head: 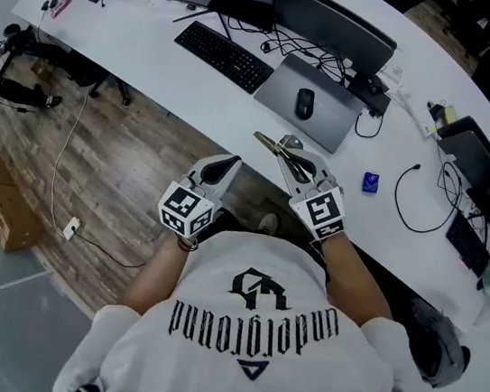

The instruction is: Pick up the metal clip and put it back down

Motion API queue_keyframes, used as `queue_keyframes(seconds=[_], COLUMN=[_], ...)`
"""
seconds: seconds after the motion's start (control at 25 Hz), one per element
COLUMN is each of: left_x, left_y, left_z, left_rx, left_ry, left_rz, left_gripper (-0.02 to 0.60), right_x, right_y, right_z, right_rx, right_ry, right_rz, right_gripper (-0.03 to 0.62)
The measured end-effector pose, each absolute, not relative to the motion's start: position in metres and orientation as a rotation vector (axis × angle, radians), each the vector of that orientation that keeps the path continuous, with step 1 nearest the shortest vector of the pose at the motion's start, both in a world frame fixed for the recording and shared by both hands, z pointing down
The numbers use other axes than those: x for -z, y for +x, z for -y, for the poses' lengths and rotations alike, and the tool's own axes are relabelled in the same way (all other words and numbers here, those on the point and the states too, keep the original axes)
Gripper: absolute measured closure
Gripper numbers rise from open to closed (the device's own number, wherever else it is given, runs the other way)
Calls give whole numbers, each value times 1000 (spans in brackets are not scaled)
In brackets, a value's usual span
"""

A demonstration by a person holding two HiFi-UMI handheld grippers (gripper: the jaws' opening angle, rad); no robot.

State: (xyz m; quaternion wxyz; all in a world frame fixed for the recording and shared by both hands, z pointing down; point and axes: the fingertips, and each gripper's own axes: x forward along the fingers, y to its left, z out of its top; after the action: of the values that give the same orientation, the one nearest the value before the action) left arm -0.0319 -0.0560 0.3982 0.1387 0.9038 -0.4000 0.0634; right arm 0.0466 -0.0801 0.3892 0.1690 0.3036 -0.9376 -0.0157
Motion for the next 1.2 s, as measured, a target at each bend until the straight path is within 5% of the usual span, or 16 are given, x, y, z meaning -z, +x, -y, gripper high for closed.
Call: queue_keyframes(seconds=[1.2], left_x=[-467], left_y=[-74], left_z=[163], left_rx=[-301], left_ry=[2512], left_rz=[1076], left_gripper=[566], right_x=[-487], right_y=[4], right_z=[170], right_rx=[-245], right_ry=[824], right_rz=[2607], right_gripper=[566])
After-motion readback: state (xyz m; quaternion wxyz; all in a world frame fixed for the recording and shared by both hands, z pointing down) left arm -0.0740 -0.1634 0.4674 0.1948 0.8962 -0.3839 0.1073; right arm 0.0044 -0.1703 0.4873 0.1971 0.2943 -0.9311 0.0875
